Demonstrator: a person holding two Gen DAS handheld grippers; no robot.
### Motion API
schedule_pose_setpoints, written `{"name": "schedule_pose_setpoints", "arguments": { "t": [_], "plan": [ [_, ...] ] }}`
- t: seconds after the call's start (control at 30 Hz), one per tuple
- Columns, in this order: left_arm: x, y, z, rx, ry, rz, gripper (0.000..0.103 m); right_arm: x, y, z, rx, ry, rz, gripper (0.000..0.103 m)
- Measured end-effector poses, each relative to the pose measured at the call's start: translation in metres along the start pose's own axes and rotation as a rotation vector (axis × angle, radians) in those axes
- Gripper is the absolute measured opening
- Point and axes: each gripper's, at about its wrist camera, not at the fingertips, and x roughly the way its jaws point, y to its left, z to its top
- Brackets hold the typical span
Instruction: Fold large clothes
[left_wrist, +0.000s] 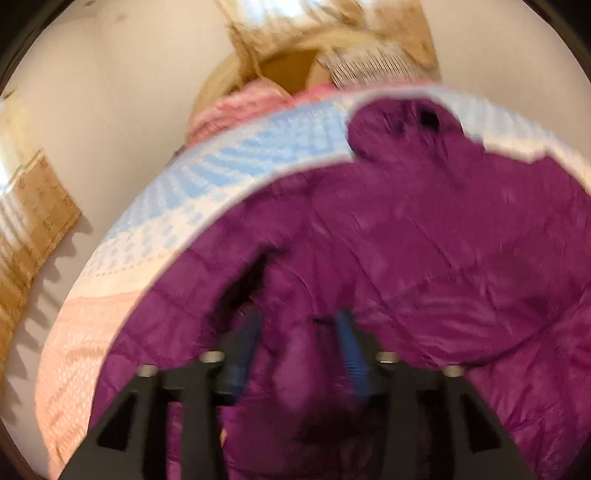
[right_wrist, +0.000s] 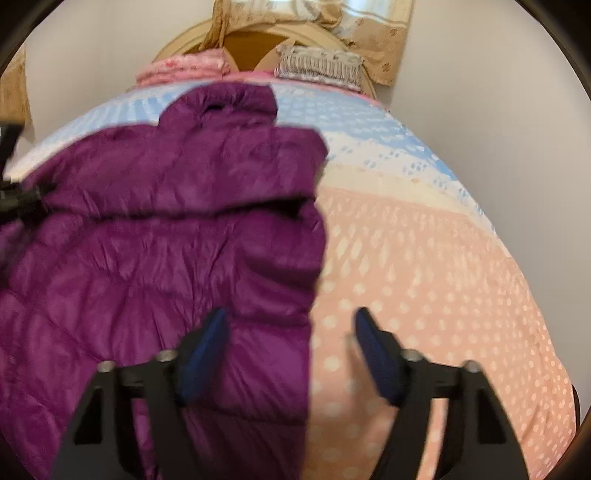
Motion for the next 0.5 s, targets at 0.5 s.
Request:
{"name": "schedule_pose_setpoints", "arguments": {
  "t": [0.5],
  "plan": [
    [0.05, -0.031, 0.043, -0.127, 0.014, 0.048, 0.098, 0.103, 0.021, 0.123, 0.163, -0.084, 0.109, 0.039]
  ]
}}
